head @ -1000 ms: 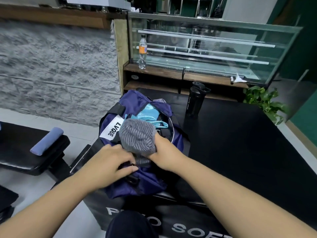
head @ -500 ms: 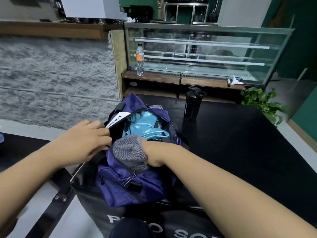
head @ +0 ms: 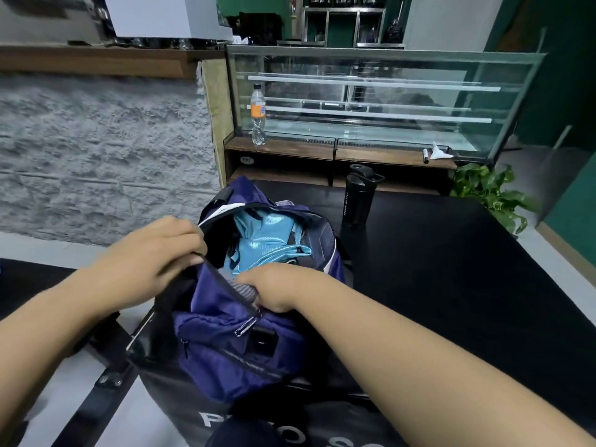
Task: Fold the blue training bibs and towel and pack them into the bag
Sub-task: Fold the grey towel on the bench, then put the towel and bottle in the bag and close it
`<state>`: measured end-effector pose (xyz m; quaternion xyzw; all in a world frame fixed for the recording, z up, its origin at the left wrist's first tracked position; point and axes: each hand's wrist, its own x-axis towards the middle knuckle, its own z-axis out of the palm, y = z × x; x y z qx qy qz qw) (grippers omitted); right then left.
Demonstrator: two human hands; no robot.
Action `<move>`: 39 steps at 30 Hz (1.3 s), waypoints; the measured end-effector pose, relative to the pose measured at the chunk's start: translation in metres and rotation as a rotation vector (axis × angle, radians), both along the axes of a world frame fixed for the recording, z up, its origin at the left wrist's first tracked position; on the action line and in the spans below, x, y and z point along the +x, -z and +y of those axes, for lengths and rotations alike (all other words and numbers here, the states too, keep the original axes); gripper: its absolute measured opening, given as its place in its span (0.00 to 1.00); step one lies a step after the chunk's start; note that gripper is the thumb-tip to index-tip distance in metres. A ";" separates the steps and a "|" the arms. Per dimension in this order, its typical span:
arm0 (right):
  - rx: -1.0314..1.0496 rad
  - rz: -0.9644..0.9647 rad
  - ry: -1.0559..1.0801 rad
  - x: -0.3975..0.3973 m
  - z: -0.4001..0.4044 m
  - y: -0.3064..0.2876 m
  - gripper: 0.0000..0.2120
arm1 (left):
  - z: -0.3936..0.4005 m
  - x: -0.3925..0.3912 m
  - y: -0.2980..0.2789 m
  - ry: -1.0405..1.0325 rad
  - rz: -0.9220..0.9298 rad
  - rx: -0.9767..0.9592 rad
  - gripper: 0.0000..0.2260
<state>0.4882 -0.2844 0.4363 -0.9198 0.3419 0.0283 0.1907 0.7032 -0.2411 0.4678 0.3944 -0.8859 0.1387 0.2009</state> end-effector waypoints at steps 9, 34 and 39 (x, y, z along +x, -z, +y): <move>0.224 -0.324 0.197 -0.041 -0.002 0.018 0.19 | -0.001 -0.034 0.032 -0.086 0.246 0.235 0.09; 0.320 -0.816 0.644 -0.018 0.019 -0.066 0.15 | -0.040 -0.104 -0.038 -0.578 0.595 0.530 0.23; 0.234 -0.651 0.491 -0.014 0.020 -0.043 0.14 | -0.026 -0.111 -0.023 -0.463 0.910 0.948 0.24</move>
